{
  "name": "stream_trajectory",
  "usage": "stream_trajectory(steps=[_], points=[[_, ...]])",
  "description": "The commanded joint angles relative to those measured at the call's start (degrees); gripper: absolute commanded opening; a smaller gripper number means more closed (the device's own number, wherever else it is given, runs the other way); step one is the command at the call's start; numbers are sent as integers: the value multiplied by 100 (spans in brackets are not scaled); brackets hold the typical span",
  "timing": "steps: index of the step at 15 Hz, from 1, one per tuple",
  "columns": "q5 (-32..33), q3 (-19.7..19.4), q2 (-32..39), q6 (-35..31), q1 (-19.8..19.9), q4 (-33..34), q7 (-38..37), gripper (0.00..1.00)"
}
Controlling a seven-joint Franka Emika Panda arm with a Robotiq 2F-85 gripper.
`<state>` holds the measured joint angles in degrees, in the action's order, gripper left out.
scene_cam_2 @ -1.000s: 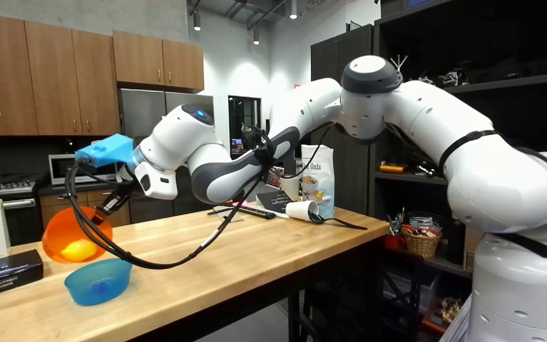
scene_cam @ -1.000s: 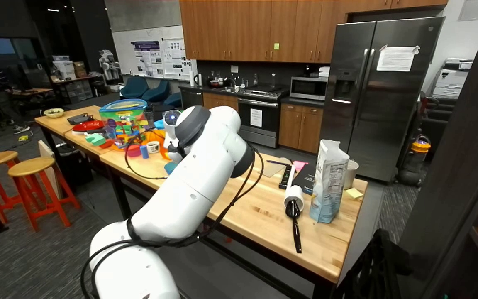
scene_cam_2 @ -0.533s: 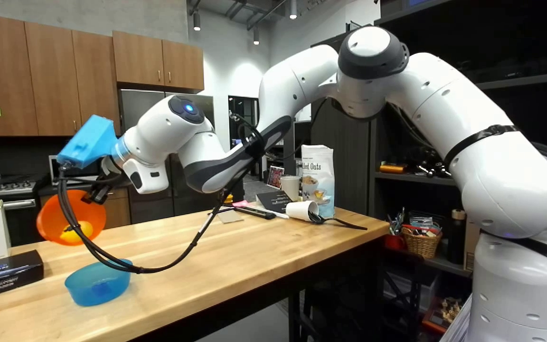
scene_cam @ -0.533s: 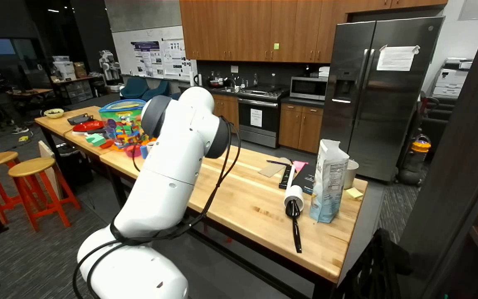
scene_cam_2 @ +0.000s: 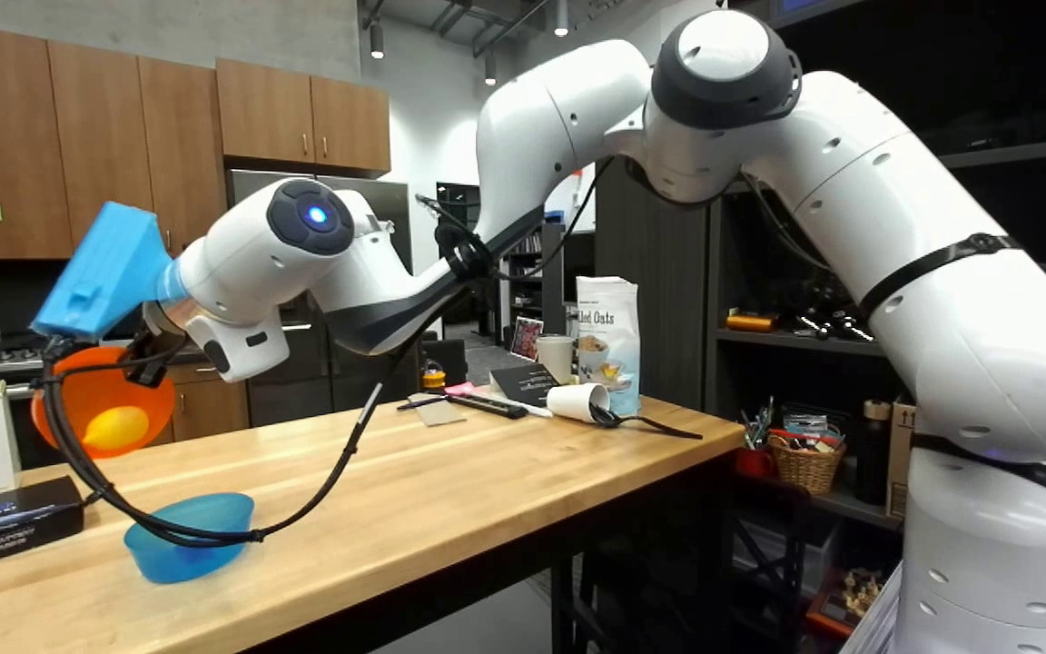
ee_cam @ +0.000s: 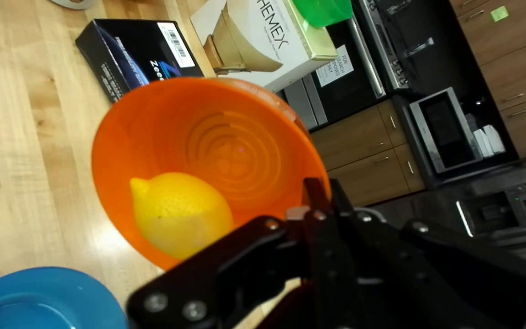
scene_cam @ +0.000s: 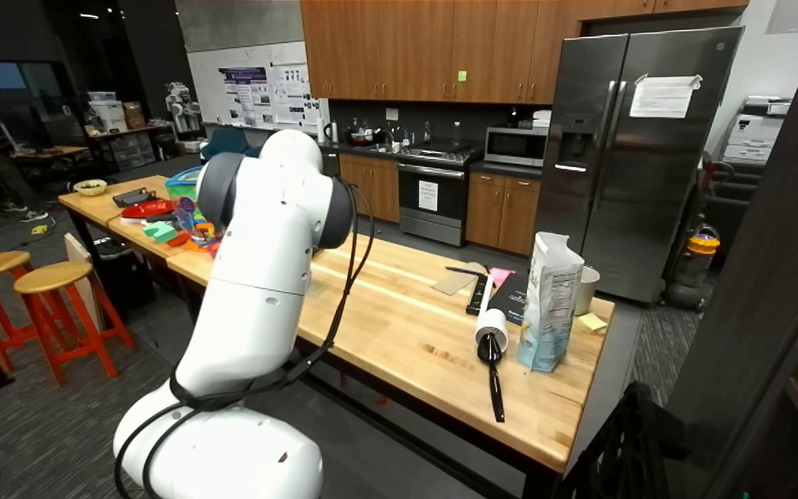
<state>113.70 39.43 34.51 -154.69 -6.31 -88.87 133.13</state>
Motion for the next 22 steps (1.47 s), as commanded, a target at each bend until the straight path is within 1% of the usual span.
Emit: stream_trajectory(steps=[1, 3, 5, 6, 8, 9, 10, 11, 15, 16, 19, 22], points=[[-477, -1040, -709, 45, -825, -340, -290, 1], [-913, -1485, -893, 190, -1207, -508, -124, 1], [-1655, -1742, -1099, 450, -1380, -821, 353, 1], [-2205, -1775, -1145, 747, -1481, -933, 726, 1], [-3036, -1770, -1213, 1286, -1580, -1066, 1249, 1], [-3287, -1757, -1232, 1484, -1621, -1056, 1402, 1], [-3379, -1763, -1256, 1673, -1690, -1038, 1461, 1], [-3259, -1797, -1248, 1798, -1797, -952, 1427, 1], [-2272, -1948, -1298, 2034, -2089, -875, 1212, 1], [-2001, -1983, -1305, 2218, -2173, -868, 1222, 1], [-1446, -2051, -1308, 2592, -2219, -891, 1211, 1], [-1228, -2065, -1287, 2740, -2179, -889, 1181, 1]])
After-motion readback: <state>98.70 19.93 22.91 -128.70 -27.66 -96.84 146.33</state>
